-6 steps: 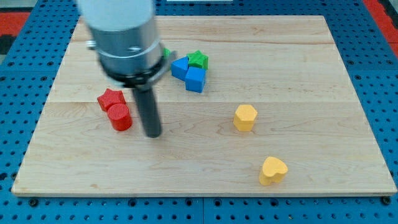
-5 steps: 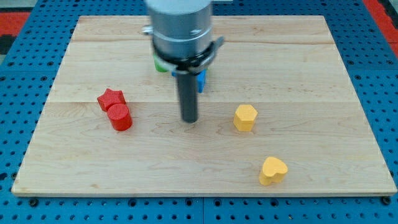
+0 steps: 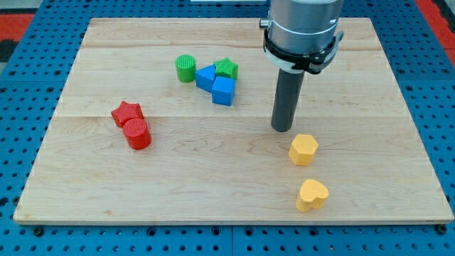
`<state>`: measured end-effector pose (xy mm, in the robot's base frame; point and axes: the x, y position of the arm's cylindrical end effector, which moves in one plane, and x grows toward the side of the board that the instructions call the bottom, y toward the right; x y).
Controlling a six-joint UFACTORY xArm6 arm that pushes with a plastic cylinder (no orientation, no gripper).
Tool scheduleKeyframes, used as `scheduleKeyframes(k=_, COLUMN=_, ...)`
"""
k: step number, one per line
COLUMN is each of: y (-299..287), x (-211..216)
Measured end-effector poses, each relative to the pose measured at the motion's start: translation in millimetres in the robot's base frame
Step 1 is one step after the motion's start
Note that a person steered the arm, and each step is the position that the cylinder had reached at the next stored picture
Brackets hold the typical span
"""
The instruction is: Slide the yellow hexagon to the top left of yellow heart
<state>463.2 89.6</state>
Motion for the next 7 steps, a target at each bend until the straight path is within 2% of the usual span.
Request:
scheduleKeyframes(k=1, y=39.3, x=16.4)
scheduleKeyframes(k=3, y=28.4, x=69.9)
scheduleKeyframes(k=4, y=47.4, x=59.5)
scheduleKeyframes(k=5, y=79.8, x=16.0)
scheduleKeyframes(k=6, y=81.6, x=-20.1)
scheduleKeyframes(k=7, y=79.2, x=-27.9)
